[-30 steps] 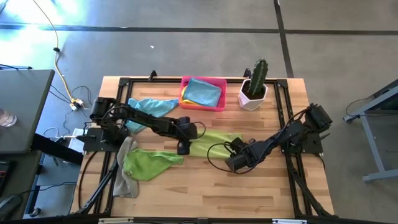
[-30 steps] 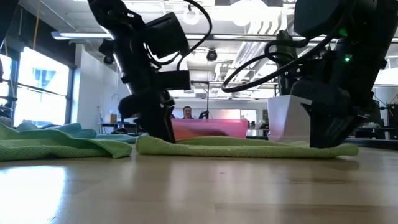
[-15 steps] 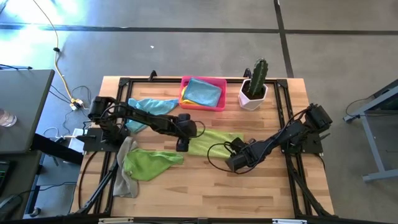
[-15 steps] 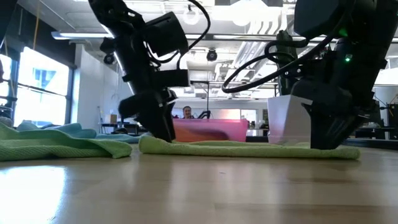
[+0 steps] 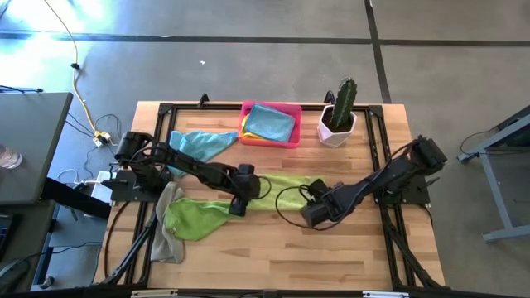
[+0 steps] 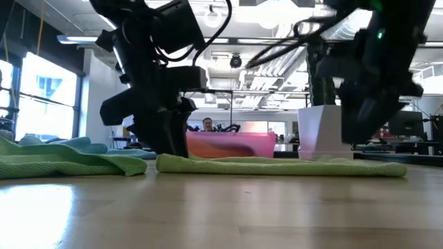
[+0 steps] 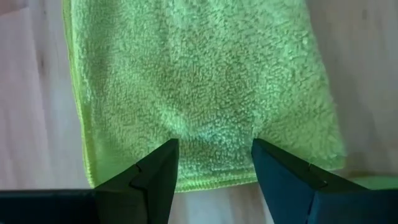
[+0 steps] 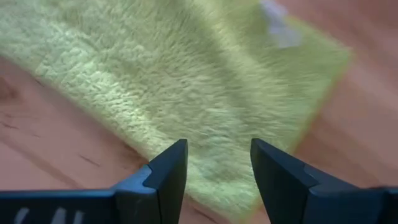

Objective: Fold microfiber towels
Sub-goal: Fold the light green microfiber cloth on the table

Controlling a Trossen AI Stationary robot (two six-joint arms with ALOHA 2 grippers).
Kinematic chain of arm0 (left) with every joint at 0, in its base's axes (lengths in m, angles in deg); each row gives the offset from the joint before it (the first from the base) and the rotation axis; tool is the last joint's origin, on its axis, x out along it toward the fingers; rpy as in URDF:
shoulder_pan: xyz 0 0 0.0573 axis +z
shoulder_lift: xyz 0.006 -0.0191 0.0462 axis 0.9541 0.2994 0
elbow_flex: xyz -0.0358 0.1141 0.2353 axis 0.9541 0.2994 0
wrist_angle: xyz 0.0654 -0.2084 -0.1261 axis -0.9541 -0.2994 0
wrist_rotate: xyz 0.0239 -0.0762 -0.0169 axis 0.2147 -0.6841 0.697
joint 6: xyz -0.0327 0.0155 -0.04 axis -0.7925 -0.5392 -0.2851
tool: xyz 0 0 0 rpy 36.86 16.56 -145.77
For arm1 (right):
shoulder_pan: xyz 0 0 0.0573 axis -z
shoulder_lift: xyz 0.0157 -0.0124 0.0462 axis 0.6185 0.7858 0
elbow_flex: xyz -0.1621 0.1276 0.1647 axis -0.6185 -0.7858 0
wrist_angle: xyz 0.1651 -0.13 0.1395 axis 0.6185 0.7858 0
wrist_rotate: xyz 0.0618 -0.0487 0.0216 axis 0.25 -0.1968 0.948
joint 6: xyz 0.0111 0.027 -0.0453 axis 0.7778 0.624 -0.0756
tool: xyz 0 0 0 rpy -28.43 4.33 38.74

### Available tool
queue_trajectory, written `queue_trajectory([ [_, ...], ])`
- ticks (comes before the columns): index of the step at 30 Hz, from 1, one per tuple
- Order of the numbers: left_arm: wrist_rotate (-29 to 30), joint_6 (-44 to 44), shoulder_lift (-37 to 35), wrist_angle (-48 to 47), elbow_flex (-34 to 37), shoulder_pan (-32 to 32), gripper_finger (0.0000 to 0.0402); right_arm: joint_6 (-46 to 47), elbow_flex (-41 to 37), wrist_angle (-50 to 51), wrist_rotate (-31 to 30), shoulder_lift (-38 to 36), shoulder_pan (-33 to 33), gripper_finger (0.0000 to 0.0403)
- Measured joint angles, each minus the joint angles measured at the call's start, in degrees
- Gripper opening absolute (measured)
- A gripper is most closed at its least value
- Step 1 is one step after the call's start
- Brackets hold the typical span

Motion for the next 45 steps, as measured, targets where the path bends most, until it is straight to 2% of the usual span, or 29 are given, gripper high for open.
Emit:
queue_trajectory([
  [4, -0.1, -4.6, 0.0, 1.4, 0.0, -1.0, 0.0195, 2.2, 2.5, 6.8, -1.0, -1.2, 0.0, 0.0169],
  [8, 0.5, -6.0, 1.7, 2.5, -0.1, -1.9, 0.0195, 6.8, 2.4, 11.2, 0.6, -1.2, 0.2, 0.0169],
  [12, 1.8, -7.7, 3.7, 5.0, -0.4, -2.2, 0.0195, 10.6, 0.9, 10.9, 1.0, -1.4, 0.2, 0.017],
  [17, 1.4, -9.6, 4.0, 5.1, -0.3, -2.8, 0.0195, 9.7, -3.1, 7.8, 5.4, -2.1, 0.2, 0.017],
  [22, 1.1, -13.3, 4.1, 4.6, -0.3, -4.0, 0.0195, 10.2, -8.0, 5.1, 5.5, -6.9, 0.2, 0.017],
  [27, 0.3, -16.6, 4.2, 5.5, -0.2, -6.2, 0.0195, 10.3, -15.7, -10.1, 3.3, -13.1, 0.1, 0.017],
  [32, 0.3, -17.7, 4.3, 7.0, -0.2, -8.1, 0.0195, 8.7, -20.8, -21.8, 0.8, -14.1, 0.1, 0.017],
  [41, 1.2, -18.3, 4.3, 7.6, -0.1, -8.9, 0.0195, 5.2, -21.4, -22.5, 0.4, -14.1, 0.4, 0.0194],
  [45, 1.0, -18.7, 4.3, 7.5, -0.1, -9.0, 0.0195, 5.8, -21.5, -18.4, 0.5, -14.1, 1.5, 0.0209],
])
